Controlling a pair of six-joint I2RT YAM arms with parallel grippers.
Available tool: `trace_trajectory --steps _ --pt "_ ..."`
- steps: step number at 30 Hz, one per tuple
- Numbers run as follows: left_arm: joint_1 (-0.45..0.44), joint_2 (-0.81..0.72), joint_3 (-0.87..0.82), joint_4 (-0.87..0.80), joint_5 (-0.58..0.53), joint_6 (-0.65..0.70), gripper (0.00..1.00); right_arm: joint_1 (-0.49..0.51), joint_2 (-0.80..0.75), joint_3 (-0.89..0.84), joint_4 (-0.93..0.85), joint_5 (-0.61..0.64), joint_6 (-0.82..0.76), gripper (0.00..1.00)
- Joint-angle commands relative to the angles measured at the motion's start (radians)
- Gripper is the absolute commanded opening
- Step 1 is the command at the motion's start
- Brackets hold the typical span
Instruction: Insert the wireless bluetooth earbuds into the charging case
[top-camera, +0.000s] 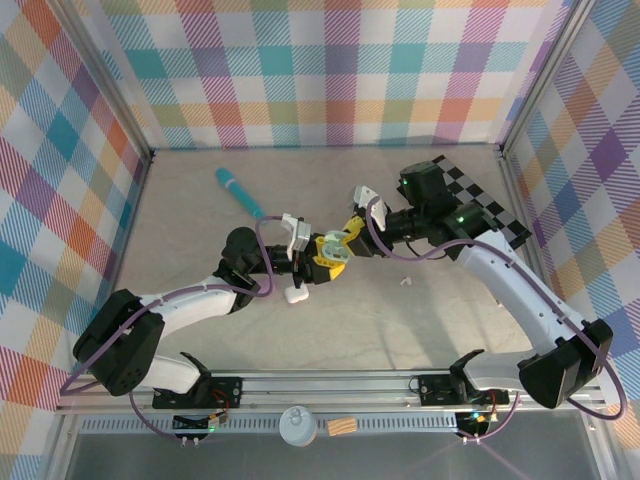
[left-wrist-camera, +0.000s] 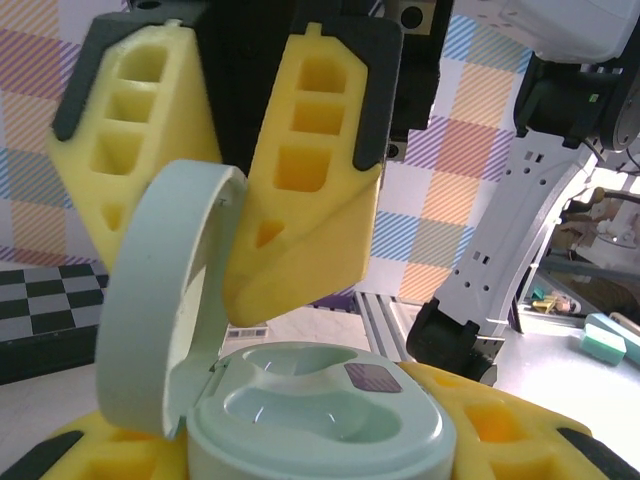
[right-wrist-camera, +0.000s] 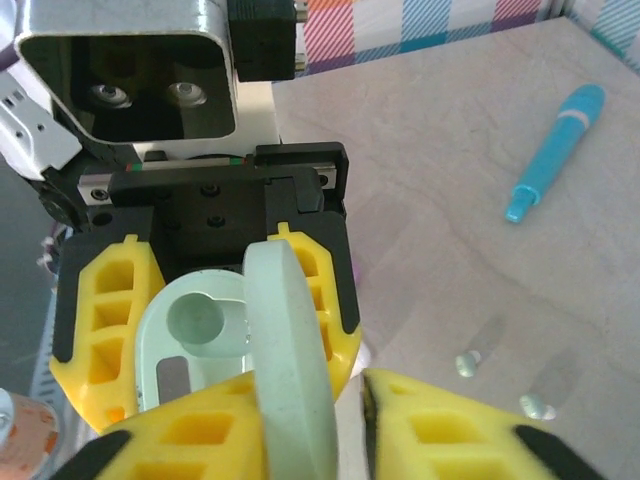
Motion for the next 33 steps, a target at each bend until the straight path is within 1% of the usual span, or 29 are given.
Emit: trace_trajectory --steps 1,2,4,7,9,11,12,18,21,23,25,30,33 --pt "-0.002 -0.027 -0.002 0.062 0.034 0.0 0.32 -0.005 0.006 0.043 -0.02 -0.029 -0.015 0.13" --pt "-0.002 -0.027 -0.001 0.062 0.032 0.001 0.32 -0.005 0.005 0.045 -0.02 -0.029 -0.016 0.08" --pt "-0.001 -0.025 -0.001 0.062 0.029 0.002 0.32 -0.005 0.006 0.049 -0.025 -0.032 -0.019 0.04" --pt "0.001 -0.019 -0.001 0.062 0.016 0.004 0.33 -0.006 0.001 0.051 -0.023 -0.025 -0.023 0.03" --pt "0.003 -0.015 0.0 0.062 0.013 0.003 0.38 -0.006 -0.004 0.051 -0.023 -0.011 -0.024 0.01" --pt "0.003 -0.012 0.001 0.062 0.008 0.002 0.51 -0.005 -0.006 0.053 -0.022 0.011 -0.026 0.0" --pt "0.001 -0.009 0.002 0.062 0.008 0.002 0.55 -0.005 -0.007 0.054 -0.025 0.017 -0.031 0.0" --pt "0.009 -0.008 0.002 0.039 0.003 0.002 0.75 -0.006 -0.001 0.081 -0.067 0.069 -0.067 0.0" --pt "0.01 -0.016 0.006 -0.015 -0.009 0.018 0.89 -0.003 0.004 0.097 -0.096 0.094 -0.098 0.0" --pt "0.01 -0.024 0.017 -0.093 -0.017 0.05 1.0 0.001 0.003 0.105 -0.115 0.113 -0.129 0.0" --pt "0.01 -0.034 0.022 -0.144 -0.021 0.081 1.0 0.004 0.003 0.11 -0.126 0.132 -0.152 0.0" --pt "0.01 -0.048 0.028 -0.183 -0.022 0.116 0.99 0.015 0.012 0.116 -0.13 0.152 -0.187 0.0" --pt "0.01 -0.04 0.031 -0.163 -0.018 0.103 0.91 0.023 0.023 0.12 -0.136 0.165 -0.212 0.0"
